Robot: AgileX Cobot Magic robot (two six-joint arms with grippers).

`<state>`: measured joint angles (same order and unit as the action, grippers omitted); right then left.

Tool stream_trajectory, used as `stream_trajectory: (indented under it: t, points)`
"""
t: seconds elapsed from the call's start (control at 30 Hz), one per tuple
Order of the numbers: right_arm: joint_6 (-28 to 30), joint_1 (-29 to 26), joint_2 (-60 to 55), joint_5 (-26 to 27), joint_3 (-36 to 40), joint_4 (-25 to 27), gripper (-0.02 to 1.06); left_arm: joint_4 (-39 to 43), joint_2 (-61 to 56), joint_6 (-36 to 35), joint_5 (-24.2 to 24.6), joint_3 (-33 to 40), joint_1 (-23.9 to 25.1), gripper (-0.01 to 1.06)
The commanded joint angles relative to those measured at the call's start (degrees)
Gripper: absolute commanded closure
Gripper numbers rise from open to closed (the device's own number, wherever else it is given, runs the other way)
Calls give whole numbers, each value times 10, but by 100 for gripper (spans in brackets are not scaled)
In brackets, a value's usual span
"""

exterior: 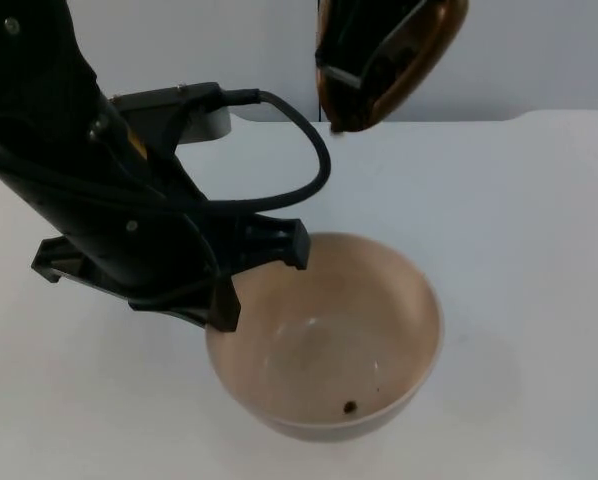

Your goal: Pick up the bowl with the left hand and pour the coffee beans from the cup into the bowl with the right hand.

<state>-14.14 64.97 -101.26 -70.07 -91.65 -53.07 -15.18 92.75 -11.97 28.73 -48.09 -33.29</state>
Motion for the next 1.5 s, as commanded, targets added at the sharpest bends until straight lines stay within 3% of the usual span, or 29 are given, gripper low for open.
stream_trajectory:
  t: [0.0, 0.13, 0.5, 0.93, 1.47]
  points:
    - [3, 4, 2, 1, 13, -20, 104, -5, -1, -5, -10, -3, -4, 105]
    - [3, 9, 2, 1, 30, -25, 104, -5, -1, -5, -10, -3, -4, 105]
    - [-2, 51, 2, 1, 50, -111, 104, -5, -1, -5, -11, -3, -4, 105]
    - [17, 75, 2, 1, 75, -175, 104, -5, -1, -5, -10, -3, -4, 105]
    - [-8, 78, 2, 1, 96, -186, 104, -6, -1, -5, -10, -3, -4, 105]
